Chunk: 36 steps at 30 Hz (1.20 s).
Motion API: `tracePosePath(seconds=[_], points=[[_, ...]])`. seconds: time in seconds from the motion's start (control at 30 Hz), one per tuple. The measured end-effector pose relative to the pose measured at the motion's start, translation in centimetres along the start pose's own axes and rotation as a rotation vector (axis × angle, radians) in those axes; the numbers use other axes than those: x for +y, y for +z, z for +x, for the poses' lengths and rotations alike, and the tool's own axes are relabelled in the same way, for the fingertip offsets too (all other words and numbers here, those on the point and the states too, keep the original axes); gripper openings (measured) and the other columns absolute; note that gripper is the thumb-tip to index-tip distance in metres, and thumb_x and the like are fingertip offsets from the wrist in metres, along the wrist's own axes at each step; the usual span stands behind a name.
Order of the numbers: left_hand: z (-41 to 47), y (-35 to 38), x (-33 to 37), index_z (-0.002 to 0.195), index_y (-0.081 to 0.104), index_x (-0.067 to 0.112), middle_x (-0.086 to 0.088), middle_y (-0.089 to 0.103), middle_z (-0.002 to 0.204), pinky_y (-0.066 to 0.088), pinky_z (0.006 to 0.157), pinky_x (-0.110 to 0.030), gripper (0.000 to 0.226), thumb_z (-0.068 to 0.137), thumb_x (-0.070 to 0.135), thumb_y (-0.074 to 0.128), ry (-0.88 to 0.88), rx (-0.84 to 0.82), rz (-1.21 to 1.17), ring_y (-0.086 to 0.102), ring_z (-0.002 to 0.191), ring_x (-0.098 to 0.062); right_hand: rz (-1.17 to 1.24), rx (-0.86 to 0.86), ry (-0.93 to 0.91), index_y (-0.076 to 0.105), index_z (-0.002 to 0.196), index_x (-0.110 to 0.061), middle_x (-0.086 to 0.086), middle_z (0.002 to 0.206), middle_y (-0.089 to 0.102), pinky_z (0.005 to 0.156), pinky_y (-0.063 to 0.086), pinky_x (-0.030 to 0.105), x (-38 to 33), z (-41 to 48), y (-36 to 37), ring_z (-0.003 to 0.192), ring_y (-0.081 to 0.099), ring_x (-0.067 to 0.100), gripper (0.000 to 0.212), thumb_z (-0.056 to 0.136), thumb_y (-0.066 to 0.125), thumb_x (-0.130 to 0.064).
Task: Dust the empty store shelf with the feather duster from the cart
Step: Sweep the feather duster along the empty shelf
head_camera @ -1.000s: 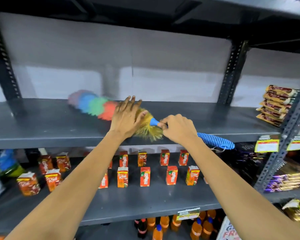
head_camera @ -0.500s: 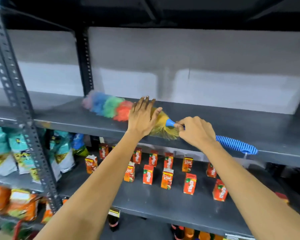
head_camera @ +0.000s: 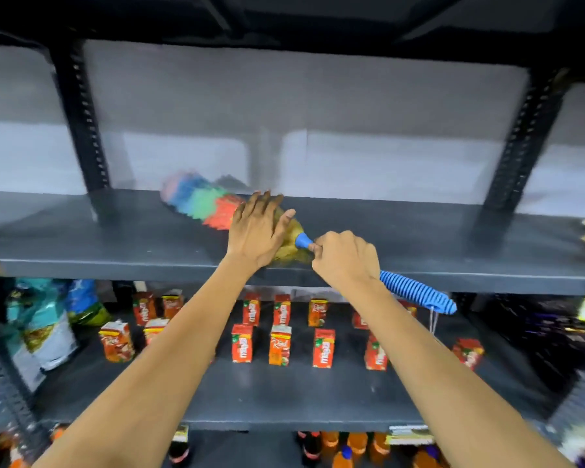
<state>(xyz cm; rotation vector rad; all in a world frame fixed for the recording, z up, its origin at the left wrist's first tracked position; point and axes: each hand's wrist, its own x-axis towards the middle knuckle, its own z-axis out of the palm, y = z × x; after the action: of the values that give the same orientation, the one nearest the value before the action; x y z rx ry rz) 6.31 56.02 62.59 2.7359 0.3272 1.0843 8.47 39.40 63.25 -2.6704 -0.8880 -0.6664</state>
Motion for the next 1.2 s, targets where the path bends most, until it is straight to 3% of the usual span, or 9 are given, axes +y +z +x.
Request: tracePosePath(seconds=[0.2,0.3,0.43,0.57,0.67,0.8,0.9,1.1,1.2], points=[[1.6,4.3,8.9,0.138,0.033,0.015,-0.01,0.031,0.152,0.017,0.117,-0.044,0.055,0.095,0.048,0.025,0.187,-0.112,-0.048,0.019,0.143,-0.023,-0.16,-0.025,0.313,0.067,0.108,-0.028,0.015,0.101,0.068,0.077,0.05,0.038,13.1,-5.8,-4.6,0.095,0.063,0.037,0.03,0.082,0.052,-0.026],[1.5,5.6,12.3,0.139,0.033,0.016,-0.01,0.03,0.152,0.018,0.116,-0.044,0.055,0.095,0.048,0.024,0.286,-0.139,-0.073,0.019,0.143,-0.025,-0.266,-0.002,0.524,0.068,0.107,-0.018,0.019,0.102,0.068,0.08,0.051,0.04,19.3,-9.0,-7.9,0.096,0.064,0.038,0.029,0.083,0.054,-0.026],[1.0,6.4,14.3,0.141,0.027,0.019,-0.008,0.026,0.154,0.013,0.117,-0.042,0.058,0.094,0.052,0.02,0.437,-0.166,-0.008,0.016,0.144,-0.022,-0.414,0.088,0.719,0.065,0.099,-0.002,0.021,0.096,0.068,0.068,0.048,0.037,24.1,-11.8,-10.9,0.089,0.065,0.038,0.026,0.086,0.056,-0.022],[1.3,6.2,13.9,0.143,0.023,0.02,-0.007,0.021,0.156,0.01,0.118,-0.042,0.058,0.094,0.051,0.018,0.356,-0.188,-0.075,0.011,0.145,-0.021,-0.394,0.015,0.619,0.065,0.086,-0.005,0.019,0.086,0.066,0.065,0.046,0.036,23.4,-12.1,-11.1,0.085,0.065,0.037,0.023,0.087,0.057,-0.026],[1.1,5.7,14.1,0.142,0.026,0.018,-0.007,0.025,0.155,0.012,0.117,-0.041,0.055,0.096,0.047,0.021,0.352,-0.149,-0.111,0.015,0.144,-0.021,-0.202,-0.093,0.421,0.065,0.071,-0.027,0.007,0.063,0.055,0.059,0.04,0.033,20.6,-11.7,-10.2,0.073,0.059,0.036,0.02,0.087,0.054,-0.025],[1.2,4.2,14.3,0.143,0.026,0.02,-0.005,0.025,0.155,0.013,0.116,-0.04,0.053,0.096,0.045,0.022,0.348,-0.116,-0.193,0.013,0.144,-0.018,-0.085,-0.062,0.142,0.067,0.106,-0.042,0.002,0.086,0.073,0.065,0.048,0.035,17.0,-9.7,-7.9,0.085,0.063,0.031,0.024,0.092,0.048,-0.043],[1.4,2.7,13.4,0.142,0.027,0.02,-0.006,0.026,0.154,0.012,0.118,-0.04,0.053,0.096,0.045,0.022,0.388,-0.083,-0.174,0.013,0.144,-0.018,-0.074,-0.008,0.115,0.066,0.109,-0.042,-0.001,0.095,0.074,0.066,0.052,0.036,16.0,-8.3,-6.6,0.086,0.065,0.029,0.025,0.091,0.048,-0.045],[1.3,1.3,10.3,0.141,0.029,0.021,-0.007,0.027,0.154,0.014,0.116,-0.042,0.054,0.096,0.047,0.02,0.348,-0.091,-0.107,0.015,0.144,-0.02,-0.029,-0.025,0.103,0.064,0.113,-0.04,-0.001,0.091,0.075,0.065,0.051,0.035,16.1,-8.6,-5.0,0.079,0.064,0.025,0.028,0.091,0.049,-0.047],[1.4,1.7,9.9,0.142,0.028,0.021,-0.006,0.025,0.154,0.014,0.117,-0.042,0.056,0.095,0.05,0.018,0.306,-0.161,-0.091,0.013,0.144,-0.019,0.084,-0.044,0.059,0.067,0.108,-0.041,-0.012,0.102,0.074,0.072,0.051,0.034,15.9,-9.5,-5.2,0.091,0.066,0.018,0.028,0.088,0.051,-0.052]])
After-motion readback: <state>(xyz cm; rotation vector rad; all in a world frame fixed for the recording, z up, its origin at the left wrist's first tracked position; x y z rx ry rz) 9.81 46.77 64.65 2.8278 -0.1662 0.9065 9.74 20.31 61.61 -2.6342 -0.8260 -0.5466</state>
